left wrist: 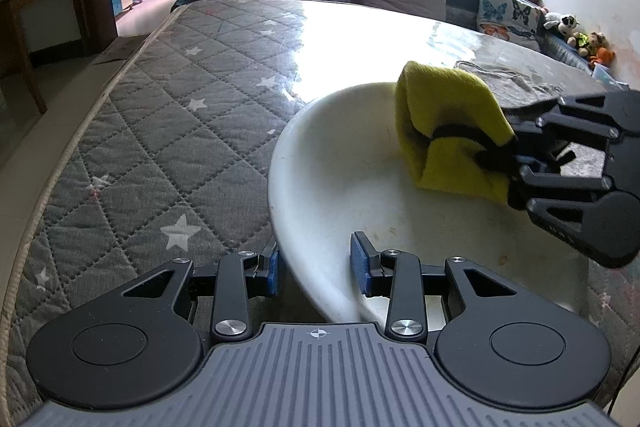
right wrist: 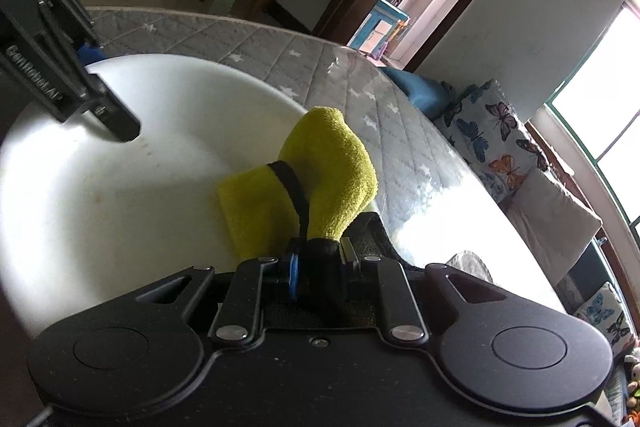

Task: Clean bowl
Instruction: 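Scrub the bowl's inner surface with the cloth in the right tool, then wipe the cloth along the bowl's inner wall toward the rim, right tool, then keep scrubbing the bowl interior with the yellow cloth, right tool, then rub the yellow cloth around the bowl's inner wall with the right tool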

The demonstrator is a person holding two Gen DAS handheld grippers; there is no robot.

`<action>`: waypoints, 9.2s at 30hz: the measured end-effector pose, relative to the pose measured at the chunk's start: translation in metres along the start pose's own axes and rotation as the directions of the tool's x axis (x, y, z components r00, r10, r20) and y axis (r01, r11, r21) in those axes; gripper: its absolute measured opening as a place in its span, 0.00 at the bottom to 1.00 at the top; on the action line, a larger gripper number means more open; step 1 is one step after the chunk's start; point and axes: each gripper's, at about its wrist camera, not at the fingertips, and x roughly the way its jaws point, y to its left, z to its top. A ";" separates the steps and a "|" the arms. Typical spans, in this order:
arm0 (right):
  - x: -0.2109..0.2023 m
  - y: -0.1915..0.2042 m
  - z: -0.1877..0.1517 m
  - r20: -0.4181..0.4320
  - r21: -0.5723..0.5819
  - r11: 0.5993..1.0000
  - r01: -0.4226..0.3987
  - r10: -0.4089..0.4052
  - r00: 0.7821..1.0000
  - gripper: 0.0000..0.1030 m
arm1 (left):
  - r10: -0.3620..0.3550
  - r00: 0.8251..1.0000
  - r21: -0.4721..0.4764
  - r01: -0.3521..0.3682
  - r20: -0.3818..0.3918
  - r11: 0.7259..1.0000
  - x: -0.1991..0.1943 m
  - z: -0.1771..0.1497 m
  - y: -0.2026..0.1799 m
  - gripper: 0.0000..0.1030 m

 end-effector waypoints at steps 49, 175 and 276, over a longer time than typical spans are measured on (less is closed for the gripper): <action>-0.033 0.003 0.005 -0.098 0.044 0.980 -0.196 0.199 0.975 0.19 | -0.023 0.997 -0.139 0.013 -0.073 0.990 -0.026 -0.020 -0.023 0.34; 0.046 -0.014 0.032 -0.013 0.030 0.997 -0.071 0.071 0.997 0.19 | -0.070 0.989 0.207 0.097 -0.133 0.973 0.009 0.018 -0.006 0.42; 0.033 -0.020 0.029 -0.014 0.226 0.962 -0.152 0.160 0.987 0.23 | -0.049 0.993 0.205 0.071 -0.108 0.976 0.012 0.024 0.000 0.42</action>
